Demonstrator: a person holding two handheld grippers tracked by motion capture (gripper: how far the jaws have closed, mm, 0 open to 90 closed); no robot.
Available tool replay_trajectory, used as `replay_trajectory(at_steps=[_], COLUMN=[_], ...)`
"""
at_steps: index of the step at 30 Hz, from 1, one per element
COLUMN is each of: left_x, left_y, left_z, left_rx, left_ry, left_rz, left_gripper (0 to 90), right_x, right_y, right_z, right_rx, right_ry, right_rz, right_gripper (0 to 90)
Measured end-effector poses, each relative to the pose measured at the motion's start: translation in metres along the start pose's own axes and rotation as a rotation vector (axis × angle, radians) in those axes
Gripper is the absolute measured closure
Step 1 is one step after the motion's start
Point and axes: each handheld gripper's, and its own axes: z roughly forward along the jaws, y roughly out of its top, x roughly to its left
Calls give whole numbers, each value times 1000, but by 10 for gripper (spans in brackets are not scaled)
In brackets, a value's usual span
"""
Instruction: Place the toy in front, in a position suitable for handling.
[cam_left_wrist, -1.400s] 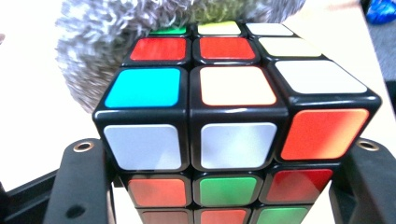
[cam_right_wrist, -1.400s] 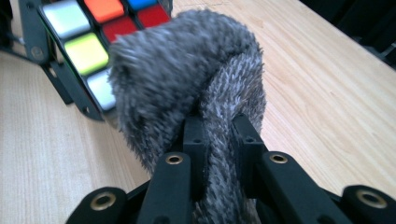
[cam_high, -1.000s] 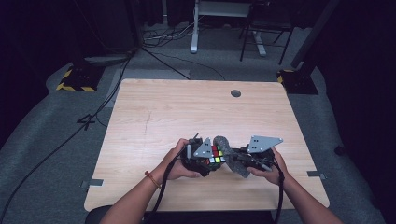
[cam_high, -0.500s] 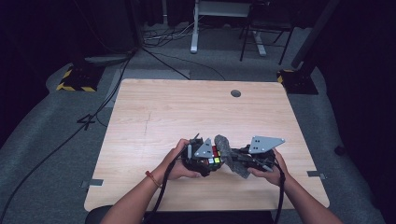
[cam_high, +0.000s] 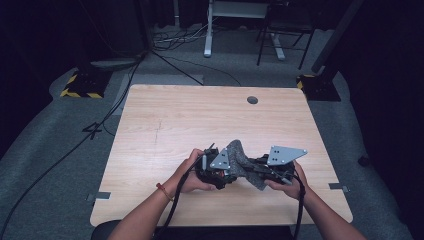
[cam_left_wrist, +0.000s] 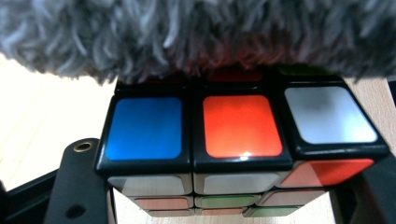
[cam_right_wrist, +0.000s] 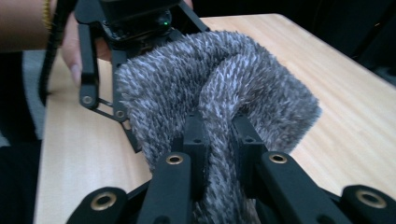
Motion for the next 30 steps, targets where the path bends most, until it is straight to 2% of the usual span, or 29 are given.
replay_trajectory(at_steps=[3, 6, 9, 14, 15, 17, 19, 22, 25, 30], left_x=[-2, -4, -2, -1, -1, -2, -1, 1, 1, 2], left_y=[2, 3, 2, 3, 3, 3, 3, 2, 1, 1], left_z=[-2, -4, -6, -11, -13, -13, -12, -11, -9, -11], left_rx=[-9, -8, -17, -38, -47, -50, -52, -62, -50, -59], left_ry=[1, 3, 2, 2, 1, 7, 7, -1, -4, -13], left_rz=[17, 25, 21, 20, 16, 17, 13, 2, 9, 9], left_gripper=[336, 336, 336, 336, 336, 336, 336, 334, 330, 327], right_x=[-1, -5, -7, -10, -11, -14, -14, -10, -8, -6], right_y=[1, -3, -6, -10, -12, -16, -18, -15, -14, -12], right_z=[0, 2, 4, 6, 6, 9, 10, 10, 8, 5], right_rx=[20, 23, 32, 73, 74, 81, 63, 34, 21, -11], right_ry=[-35, -27, -27, -64, -65, -47, -7, 39, 42, 42], right_rz=[-19, 17, 31, 24, 36, 61, 73, 57, 50, 45], right_gripper=[798, 799, 798, 799, 799, 799, 799, 798, 798, 798])
